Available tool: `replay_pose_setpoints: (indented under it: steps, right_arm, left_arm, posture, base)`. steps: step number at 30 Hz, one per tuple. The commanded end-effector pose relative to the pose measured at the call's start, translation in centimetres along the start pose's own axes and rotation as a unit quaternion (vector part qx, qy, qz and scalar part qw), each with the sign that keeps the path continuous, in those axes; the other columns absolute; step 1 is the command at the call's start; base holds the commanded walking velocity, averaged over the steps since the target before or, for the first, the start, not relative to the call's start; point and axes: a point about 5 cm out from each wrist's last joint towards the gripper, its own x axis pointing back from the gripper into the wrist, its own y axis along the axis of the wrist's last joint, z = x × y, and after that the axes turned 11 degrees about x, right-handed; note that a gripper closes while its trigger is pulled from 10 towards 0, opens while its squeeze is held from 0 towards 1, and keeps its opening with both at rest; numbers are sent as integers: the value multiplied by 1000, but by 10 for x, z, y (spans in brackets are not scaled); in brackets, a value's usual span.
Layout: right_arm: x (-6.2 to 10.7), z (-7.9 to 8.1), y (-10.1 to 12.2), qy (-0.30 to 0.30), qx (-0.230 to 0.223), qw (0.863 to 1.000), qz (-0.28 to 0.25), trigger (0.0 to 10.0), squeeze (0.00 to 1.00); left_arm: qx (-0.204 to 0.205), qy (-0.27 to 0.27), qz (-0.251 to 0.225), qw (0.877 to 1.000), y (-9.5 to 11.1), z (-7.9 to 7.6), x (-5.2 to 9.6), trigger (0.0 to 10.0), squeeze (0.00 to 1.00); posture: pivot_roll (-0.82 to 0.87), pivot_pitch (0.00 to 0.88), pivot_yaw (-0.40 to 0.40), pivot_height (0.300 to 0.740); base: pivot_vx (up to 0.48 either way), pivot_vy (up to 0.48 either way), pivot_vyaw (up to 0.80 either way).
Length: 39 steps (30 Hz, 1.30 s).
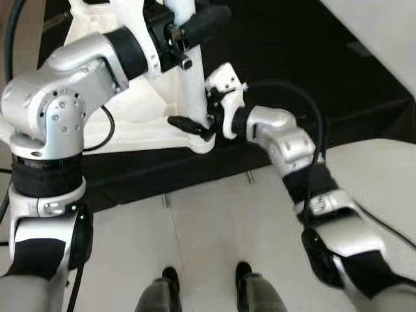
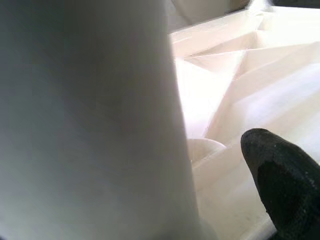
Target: Building children table
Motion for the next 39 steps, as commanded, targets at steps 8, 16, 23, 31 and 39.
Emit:
replay_pose_setpoints:
  steps: [8,16,23,31,39]
  right_arm:
    - [3,-9,56,163,49,978,-116,10000,0]
    - [2,-7,62,248,77,959,-116,6275,0]
    - [4,-3,58,317,87,940,-91,0,0]
    - [1,1,54,337,103,934,-68,0,0]
    - [-6,-2,57,274,108,951,-91,0,0]
  left_arm:
    - [44,-59,48,996,-24,-14,-10,0,0]
    - [48,-62,46,996,-26,-15,-10,0,0]
    - [51,-67,47,995,-27,-13,-7,0,0]
    - [43,-81,46,995,-23,-14,-6,0,0]
    - [35,-61,8,997,-10,-7,-8,10000,1000]
  posture:
    - [20,343,48,740]
    - [24,343,50,740]
    - [23,341,53,740]
    - [19,340,54,740]
    - [16,338,53,740]
  base:
    - [0,0,0]
    - [0,0,0]
    - [0,0,0]
    - [0,0,0]
    - [0,0,0]
